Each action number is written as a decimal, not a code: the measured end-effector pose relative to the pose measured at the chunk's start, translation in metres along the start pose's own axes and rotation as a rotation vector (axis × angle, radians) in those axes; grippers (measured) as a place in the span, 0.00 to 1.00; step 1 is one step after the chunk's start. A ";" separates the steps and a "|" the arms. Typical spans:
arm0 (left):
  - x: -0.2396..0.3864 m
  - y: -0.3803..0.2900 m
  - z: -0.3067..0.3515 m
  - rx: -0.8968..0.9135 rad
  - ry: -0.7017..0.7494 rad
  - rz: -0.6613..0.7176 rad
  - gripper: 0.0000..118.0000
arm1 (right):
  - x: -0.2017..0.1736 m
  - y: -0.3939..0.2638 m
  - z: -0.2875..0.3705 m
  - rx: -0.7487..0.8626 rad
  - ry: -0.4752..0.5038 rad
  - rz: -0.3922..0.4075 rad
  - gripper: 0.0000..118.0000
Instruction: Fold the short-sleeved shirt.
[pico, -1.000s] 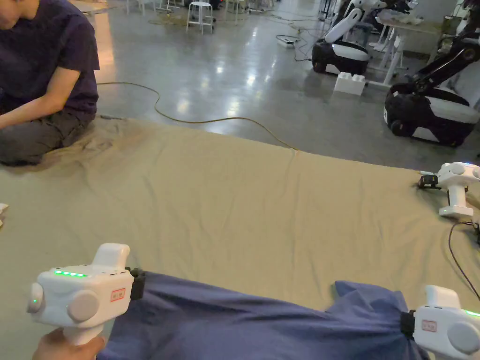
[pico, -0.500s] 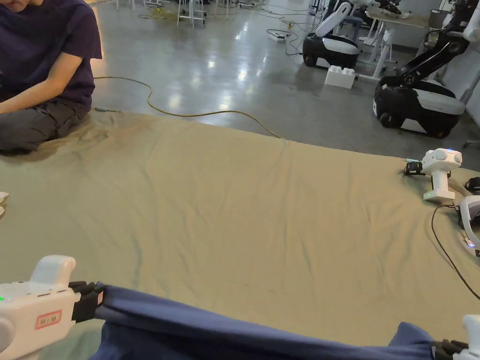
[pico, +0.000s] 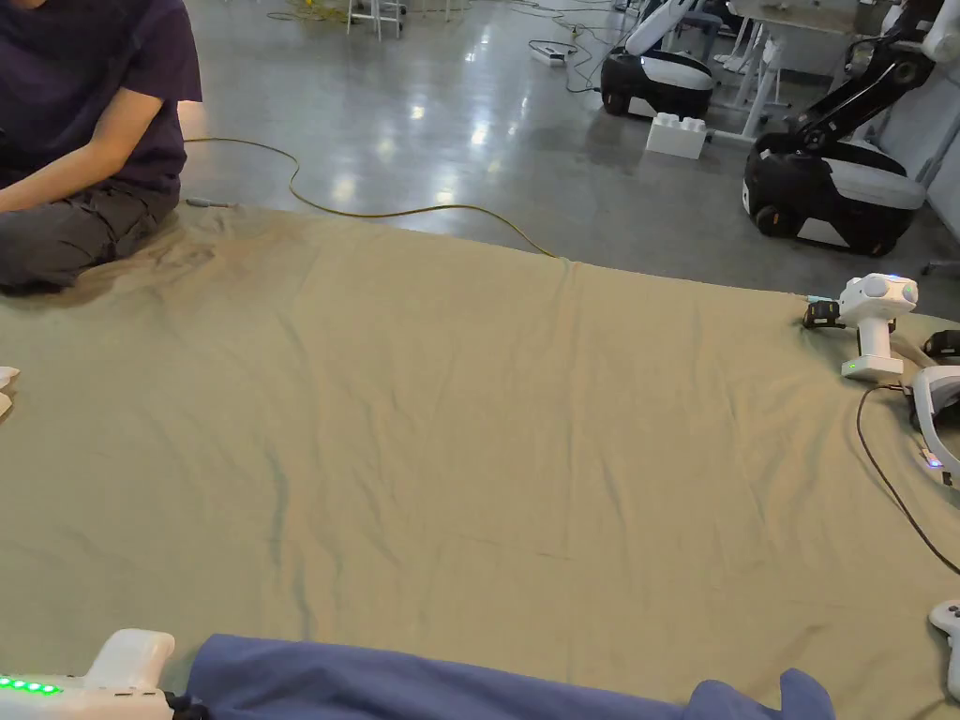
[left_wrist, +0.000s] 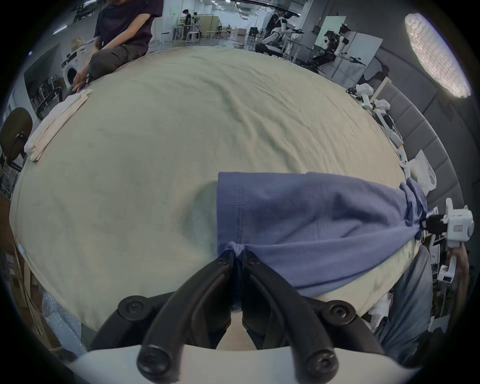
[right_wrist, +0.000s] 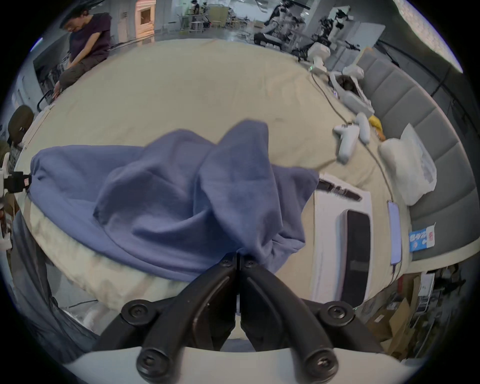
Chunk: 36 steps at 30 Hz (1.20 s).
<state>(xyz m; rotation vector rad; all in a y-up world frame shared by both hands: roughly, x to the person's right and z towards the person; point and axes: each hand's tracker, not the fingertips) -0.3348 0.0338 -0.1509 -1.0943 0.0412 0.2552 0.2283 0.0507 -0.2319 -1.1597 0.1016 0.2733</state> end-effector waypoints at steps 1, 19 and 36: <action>-0.002 0.002 0.001 -0.004 0.000 0.004 0.06 | 0.000 0.000 0.000 -0.001 0.005 -0.006 0.01; 0.094 0.081 0.070 0.612 0.078 -0.123 0.52 | -0.066 0.087 0.126 0.745 0.004 -0.065 0.54; 0.139 0.097 0.103 0.987 0.186 -0.095 0.00 | -0.101 0.124 0.127 1.063 -0.075 -0.168 0.00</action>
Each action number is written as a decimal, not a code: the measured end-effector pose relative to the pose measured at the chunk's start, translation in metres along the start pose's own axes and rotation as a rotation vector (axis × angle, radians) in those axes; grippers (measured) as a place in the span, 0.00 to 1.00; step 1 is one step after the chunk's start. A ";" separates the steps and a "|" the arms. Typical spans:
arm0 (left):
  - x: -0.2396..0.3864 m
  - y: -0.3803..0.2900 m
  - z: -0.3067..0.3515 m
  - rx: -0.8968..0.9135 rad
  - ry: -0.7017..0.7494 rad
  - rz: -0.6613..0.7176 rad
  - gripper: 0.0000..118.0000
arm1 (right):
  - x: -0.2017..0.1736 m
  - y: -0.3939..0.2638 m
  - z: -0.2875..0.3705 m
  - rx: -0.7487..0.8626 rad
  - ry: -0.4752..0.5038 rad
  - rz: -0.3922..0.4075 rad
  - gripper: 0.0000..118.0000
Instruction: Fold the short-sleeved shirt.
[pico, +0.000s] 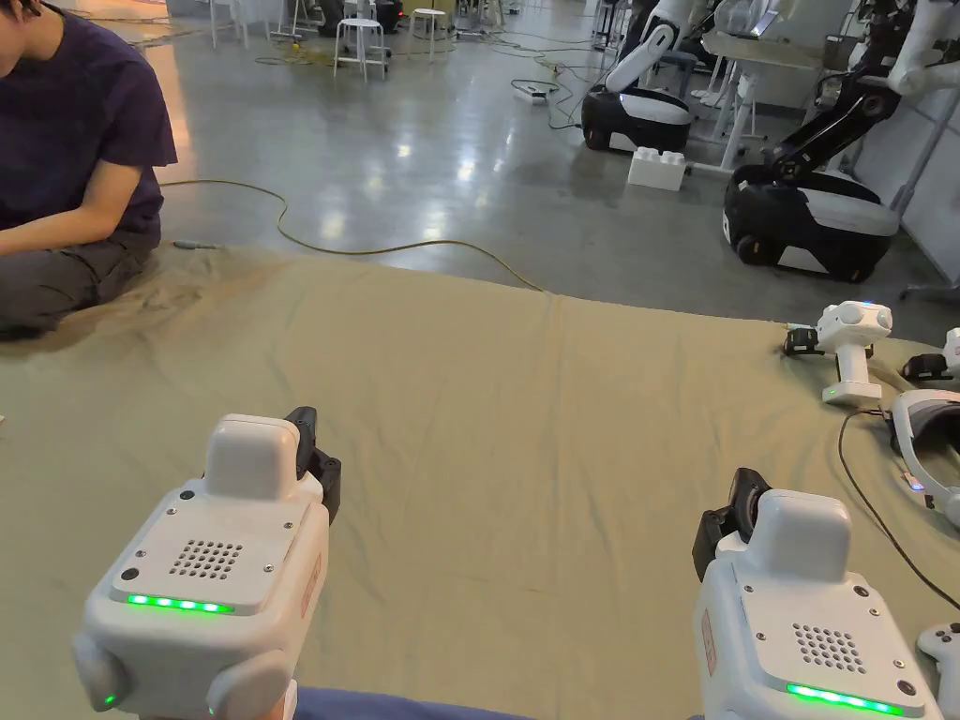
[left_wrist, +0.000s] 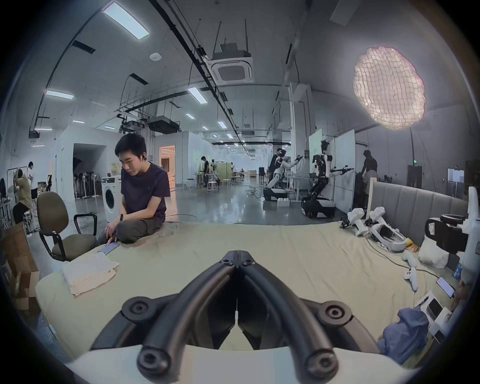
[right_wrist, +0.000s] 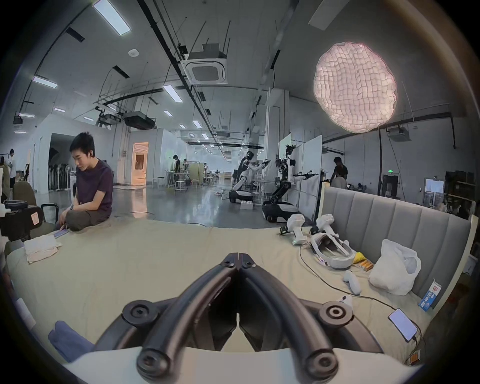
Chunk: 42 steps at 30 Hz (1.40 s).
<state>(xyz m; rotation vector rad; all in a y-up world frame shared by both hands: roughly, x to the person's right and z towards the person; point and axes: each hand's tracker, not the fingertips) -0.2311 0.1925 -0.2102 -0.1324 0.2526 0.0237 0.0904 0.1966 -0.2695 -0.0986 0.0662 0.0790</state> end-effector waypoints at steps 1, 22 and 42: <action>-0.001 0.000 0.000 0.008 -0.004 0.009 0.00 | 0.001 0.000 0.000 0.004 0.003 0.000 0.00; -0.120 -0.096 -0.008 -0.680 -0.133 0.229 0.04 | -0.003 -0.030 -0.010 -0.134 0.071 0.025 0.00; -0.208 -0.202 -0.029 -0.993 -0.545 0.915 0.57 | -0.003 -0.053 -0.009 -0.262 0.092 0.063 0.00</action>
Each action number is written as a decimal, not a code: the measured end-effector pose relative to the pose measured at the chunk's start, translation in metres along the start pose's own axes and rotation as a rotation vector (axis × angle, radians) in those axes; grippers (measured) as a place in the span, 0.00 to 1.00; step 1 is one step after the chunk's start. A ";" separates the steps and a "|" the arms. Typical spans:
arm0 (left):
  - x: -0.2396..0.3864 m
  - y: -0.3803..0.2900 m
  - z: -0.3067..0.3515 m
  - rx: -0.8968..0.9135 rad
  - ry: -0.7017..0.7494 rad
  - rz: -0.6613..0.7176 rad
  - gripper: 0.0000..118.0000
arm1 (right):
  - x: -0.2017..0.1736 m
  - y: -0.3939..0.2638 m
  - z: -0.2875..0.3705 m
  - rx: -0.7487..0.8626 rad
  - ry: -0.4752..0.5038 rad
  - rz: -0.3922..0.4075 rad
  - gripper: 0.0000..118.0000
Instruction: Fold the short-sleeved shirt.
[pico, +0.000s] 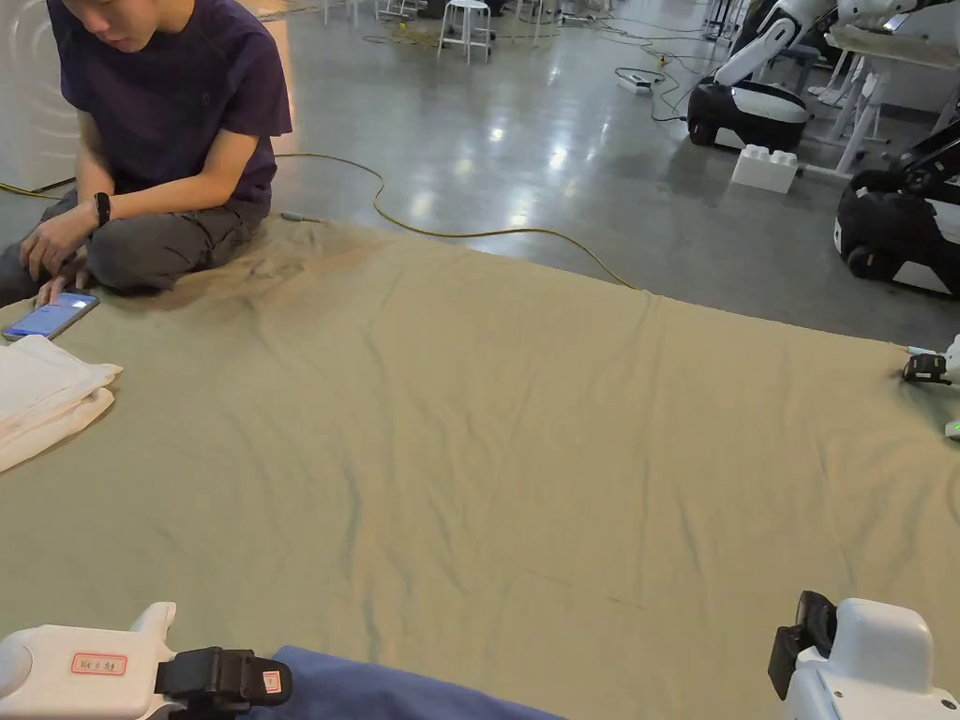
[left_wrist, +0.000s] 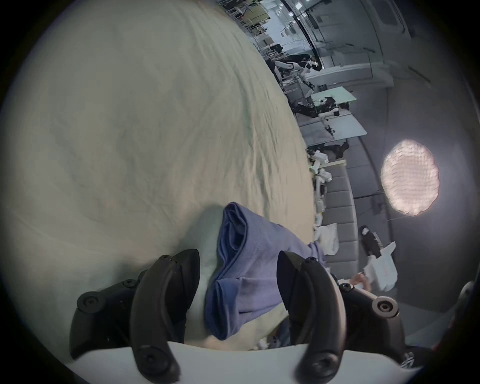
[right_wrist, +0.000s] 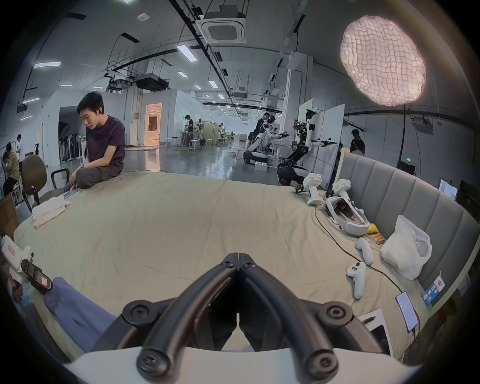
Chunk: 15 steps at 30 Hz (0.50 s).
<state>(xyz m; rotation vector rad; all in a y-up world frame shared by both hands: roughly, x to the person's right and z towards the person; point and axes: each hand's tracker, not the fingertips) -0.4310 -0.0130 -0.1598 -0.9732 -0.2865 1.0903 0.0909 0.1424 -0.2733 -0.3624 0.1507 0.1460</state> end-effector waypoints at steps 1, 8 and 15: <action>-0.005 0.002 0.000 -0.002 -0.028 0.037 0.56 | 0.000 0.000 0.000 -0.003 -0.001 -0.002 0.00; 0.000 -0.025 -0.040 -0.067 -0.019 0.018 0.13 | -0.003 -0.006 -0.001 -0.033 0.009 -0.012 0.00; 0.024 -0.015 -0.004 0.032 0.029 -0.030 0.12 | -0.001 -0.004 -0.001 -0.032 0.017 -0.002 0.00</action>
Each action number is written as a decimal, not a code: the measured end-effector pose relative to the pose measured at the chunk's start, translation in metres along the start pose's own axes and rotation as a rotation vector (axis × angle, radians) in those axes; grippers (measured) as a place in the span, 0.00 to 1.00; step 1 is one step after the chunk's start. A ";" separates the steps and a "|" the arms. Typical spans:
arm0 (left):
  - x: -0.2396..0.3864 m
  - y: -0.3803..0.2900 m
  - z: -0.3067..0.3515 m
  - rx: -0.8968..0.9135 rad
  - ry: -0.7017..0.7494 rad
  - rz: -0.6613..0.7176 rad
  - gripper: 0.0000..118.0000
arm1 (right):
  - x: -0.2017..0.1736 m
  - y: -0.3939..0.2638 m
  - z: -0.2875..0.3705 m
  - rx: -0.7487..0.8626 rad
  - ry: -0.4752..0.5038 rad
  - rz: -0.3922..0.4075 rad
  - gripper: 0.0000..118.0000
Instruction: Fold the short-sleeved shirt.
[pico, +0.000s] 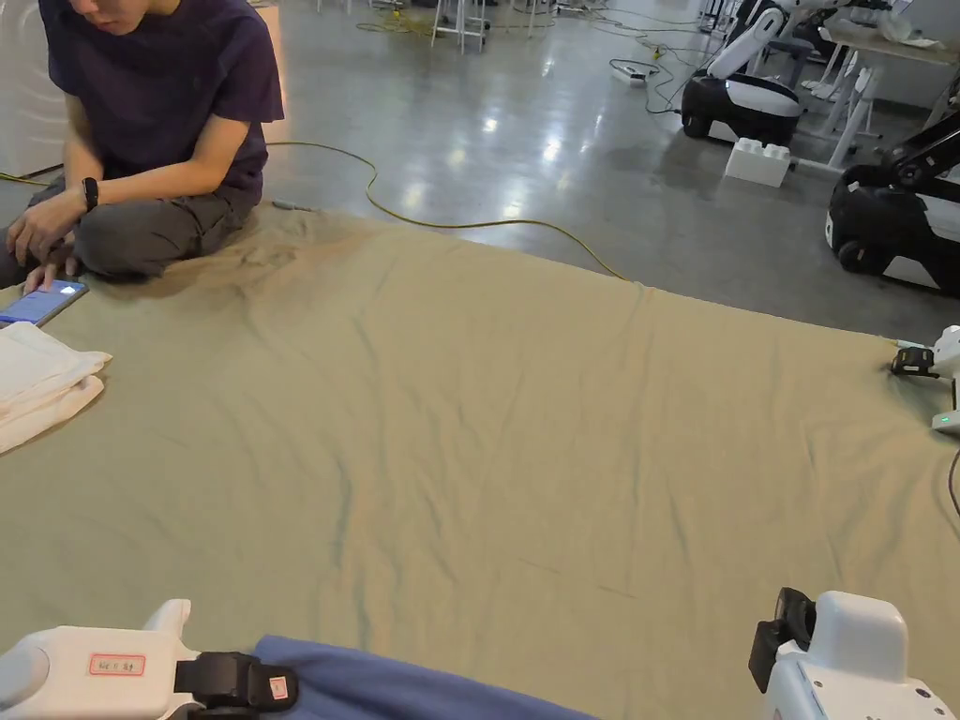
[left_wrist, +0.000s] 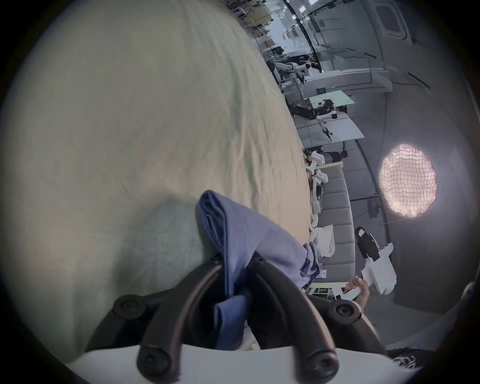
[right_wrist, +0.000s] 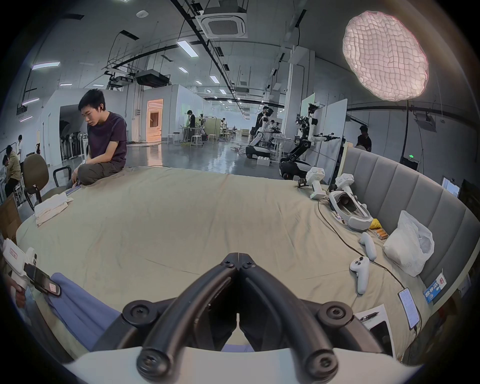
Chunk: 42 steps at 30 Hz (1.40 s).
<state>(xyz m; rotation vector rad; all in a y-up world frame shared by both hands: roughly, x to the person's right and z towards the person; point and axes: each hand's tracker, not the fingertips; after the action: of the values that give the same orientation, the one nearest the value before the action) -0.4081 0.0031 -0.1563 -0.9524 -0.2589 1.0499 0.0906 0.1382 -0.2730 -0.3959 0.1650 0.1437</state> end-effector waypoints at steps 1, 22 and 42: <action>0.005 0.001 0.005 0.006 0.009 -0.016 0.11 | 0.001 0.000 0.000 0.002 0.000 -0.001 0.00; 0.093 0.012 0.096 0.092 0.316 -0.185 0.11 | 0.005 0.001 -0.002 0.002 0.028 -0.024 0.00; 0.168 -0.047 -0.128 -0.179 0.254 -0.188 0.11 | 0.011 -0.015 0.001 -0.044 0.020 -0.024 0.00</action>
<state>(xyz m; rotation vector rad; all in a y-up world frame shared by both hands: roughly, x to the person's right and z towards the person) -0.2172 0.0647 -0.2367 -1.1868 -0.2291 0.7339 0.1043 0.1262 -0.2693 -0.4430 0.1769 0.1204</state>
